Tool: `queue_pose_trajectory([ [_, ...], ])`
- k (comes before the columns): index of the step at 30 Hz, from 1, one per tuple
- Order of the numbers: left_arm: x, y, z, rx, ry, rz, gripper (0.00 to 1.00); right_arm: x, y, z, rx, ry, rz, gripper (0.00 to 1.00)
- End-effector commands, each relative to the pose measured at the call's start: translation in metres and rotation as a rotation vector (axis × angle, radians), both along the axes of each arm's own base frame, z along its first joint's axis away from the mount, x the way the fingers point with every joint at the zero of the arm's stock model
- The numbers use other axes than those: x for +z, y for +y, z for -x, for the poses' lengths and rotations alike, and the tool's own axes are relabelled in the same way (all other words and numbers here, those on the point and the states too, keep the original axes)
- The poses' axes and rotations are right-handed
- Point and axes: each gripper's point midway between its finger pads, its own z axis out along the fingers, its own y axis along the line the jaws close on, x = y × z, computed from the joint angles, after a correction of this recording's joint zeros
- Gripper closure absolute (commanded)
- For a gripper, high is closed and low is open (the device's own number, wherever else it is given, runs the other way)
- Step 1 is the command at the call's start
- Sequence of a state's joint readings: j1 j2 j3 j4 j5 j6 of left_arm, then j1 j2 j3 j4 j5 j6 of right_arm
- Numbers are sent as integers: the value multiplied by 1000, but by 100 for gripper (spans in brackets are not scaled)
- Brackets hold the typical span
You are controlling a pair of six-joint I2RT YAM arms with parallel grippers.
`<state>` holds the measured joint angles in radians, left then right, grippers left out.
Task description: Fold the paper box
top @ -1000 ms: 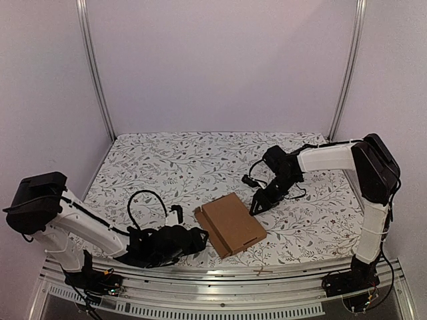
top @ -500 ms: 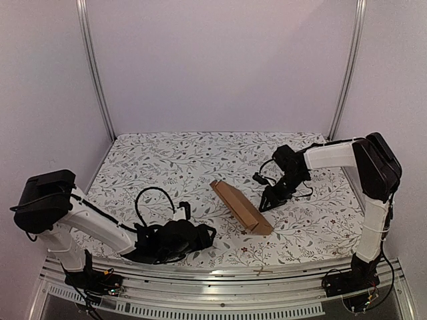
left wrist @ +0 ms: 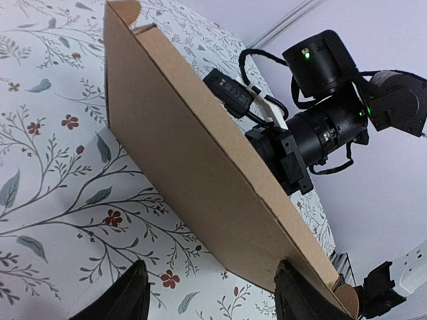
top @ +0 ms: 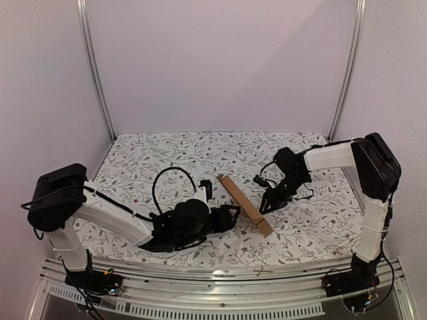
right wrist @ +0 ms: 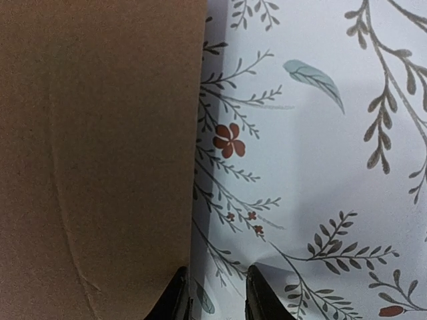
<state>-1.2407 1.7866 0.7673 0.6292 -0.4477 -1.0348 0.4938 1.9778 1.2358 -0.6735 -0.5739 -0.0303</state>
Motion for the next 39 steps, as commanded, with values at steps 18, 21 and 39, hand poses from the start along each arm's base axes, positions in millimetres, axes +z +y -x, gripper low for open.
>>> queue_pose_trajectory([
  [18,35,-1,-52,-8,-102,-89,36,47,27,51,145,-27,-142,70],
  [21,38,1,-60,-18,-99,-93,36,47,30,53,145,-8,-162,70],
  [39,77,24,-68,-19,-58,-96,35,77,31,77,170,4,-288,68],
])
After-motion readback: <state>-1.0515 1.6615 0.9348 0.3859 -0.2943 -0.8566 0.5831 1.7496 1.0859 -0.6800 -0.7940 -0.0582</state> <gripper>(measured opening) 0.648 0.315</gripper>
